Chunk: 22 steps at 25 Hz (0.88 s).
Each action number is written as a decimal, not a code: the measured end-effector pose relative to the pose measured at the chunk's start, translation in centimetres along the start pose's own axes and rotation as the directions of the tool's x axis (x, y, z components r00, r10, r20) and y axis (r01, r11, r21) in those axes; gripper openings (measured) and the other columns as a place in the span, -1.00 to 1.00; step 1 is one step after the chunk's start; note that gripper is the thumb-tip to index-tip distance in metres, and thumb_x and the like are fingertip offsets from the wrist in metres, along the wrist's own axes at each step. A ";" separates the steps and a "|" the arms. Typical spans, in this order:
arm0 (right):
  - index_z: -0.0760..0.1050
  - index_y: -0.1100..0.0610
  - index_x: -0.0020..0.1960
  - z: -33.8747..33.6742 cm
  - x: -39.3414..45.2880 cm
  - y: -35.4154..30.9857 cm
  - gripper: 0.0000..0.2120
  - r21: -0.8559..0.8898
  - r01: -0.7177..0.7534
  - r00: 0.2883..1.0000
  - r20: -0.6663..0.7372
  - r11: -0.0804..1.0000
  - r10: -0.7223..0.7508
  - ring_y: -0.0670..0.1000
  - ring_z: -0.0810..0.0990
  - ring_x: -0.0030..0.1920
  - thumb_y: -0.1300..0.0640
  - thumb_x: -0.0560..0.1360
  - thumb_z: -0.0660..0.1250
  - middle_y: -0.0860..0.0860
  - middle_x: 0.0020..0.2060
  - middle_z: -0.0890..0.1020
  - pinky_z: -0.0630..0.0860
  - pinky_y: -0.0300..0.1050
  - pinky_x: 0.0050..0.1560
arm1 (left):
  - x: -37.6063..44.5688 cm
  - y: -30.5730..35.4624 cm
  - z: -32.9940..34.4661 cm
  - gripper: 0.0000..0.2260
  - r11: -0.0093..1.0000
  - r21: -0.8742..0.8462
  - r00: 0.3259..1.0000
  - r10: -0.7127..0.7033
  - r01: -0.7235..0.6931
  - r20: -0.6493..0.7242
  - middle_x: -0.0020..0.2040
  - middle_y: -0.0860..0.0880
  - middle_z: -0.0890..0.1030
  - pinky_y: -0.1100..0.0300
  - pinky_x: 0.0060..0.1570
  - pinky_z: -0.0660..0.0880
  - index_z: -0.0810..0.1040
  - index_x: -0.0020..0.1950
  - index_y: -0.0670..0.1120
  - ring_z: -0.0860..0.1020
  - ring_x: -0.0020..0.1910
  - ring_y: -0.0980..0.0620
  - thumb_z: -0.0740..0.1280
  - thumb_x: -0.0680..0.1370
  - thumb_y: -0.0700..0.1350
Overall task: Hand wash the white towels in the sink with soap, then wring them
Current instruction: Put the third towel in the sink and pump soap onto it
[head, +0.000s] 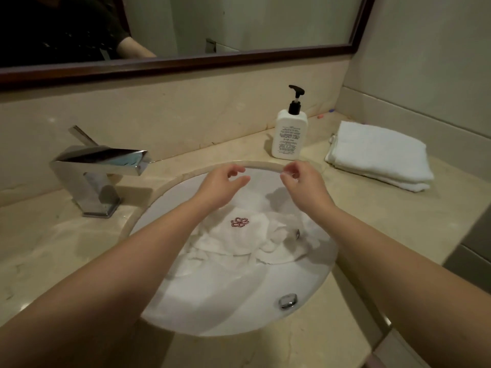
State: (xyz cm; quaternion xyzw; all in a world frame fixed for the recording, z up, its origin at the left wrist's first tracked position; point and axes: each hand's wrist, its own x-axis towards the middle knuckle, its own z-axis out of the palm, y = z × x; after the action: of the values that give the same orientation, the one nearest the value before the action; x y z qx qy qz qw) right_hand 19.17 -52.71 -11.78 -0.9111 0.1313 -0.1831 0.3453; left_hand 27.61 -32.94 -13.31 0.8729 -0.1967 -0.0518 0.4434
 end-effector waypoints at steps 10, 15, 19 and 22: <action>0.46 0.12 0.30 -4.7 7.6 3.1 -0.59 0.060 -0.133 0.980 -0.138 0.989 0.140 0.05 0.55 0.10 -0.13 0.60 0.30 0.04 0.11 0.58 0.50 0.00 0.14 | 9.1 6.2 3.3 -0.68 0.976 -0.213 0.997 0.040 -0.054 -0.068 0.08 0.01 0.63 -0.03 0.17 0.58 0.56 0.30 -0.03 0.62 0.12 -0.03 0.37 0.61 0.09; 0.29 0.07 0.51 -4.3 10.4 3.8 -0.41 0.235 -0.144 0.989 0.018 0.961 0.144 0.04 0.50 0.28 -0.23 0.61 0.23 0.04 0.32 0.51 0.44 -0.01 0.31 | 11.5 7.6 5.4 -0.46 0.870 -0.492 1.000 0.004 -0.017 -0.029 0.51 -0.05 0.39 0.18 0.20 0.55 0.29 0.59 -0.06 0.48 0.36 0.02 0.35 0.64 -0.02; 0.30 0.12 0.50 -3.1 11.3 3.6 -0.47 0.374 -0.067 0.995 0.088 0.925 0.036 -0.04 0.50 0.28 -0.12 0.63 0.25 -0.01 0.33 0.50 0.47 -0.13 0.30 | 12.0 7.9 6.1 -0.57 0.751 -0.658 0.997 -0.016 0.059 0.072 0.29 -0.10 0.60 0.33 -0.18 0.58 0.34 0.53 -0.14 0.66 0.00 0.14 0.31 0.66 -0.19; 0.33 0.18 0.44 -2.9 10.2 2.9 -0.59 0.459 -0.065 0.998 0.035 0.886 0.055 -0.19 0.52 0.09 0.02 0.66 0.24 -0.05 0.20 0.51 0.48 -0.40 0.01 | 10.6 8.3 5.1 -0.64 0.791 -0.610 0.996 0.011 0.048 0.093 0.13 -0.09 0.63 0.29 -0.23 0.60 0.42 0.42 -0.11 0.68 -0.16 0.20 0.36 0.63 -0.18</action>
State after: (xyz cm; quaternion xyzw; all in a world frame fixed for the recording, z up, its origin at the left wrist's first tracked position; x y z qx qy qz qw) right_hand 26.79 -60.27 -9.20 -0.8006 0.1088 -0.1885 0.5582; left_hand 33.48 -45.29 -8.90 0.6814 -0.1811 -0.1568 0.6916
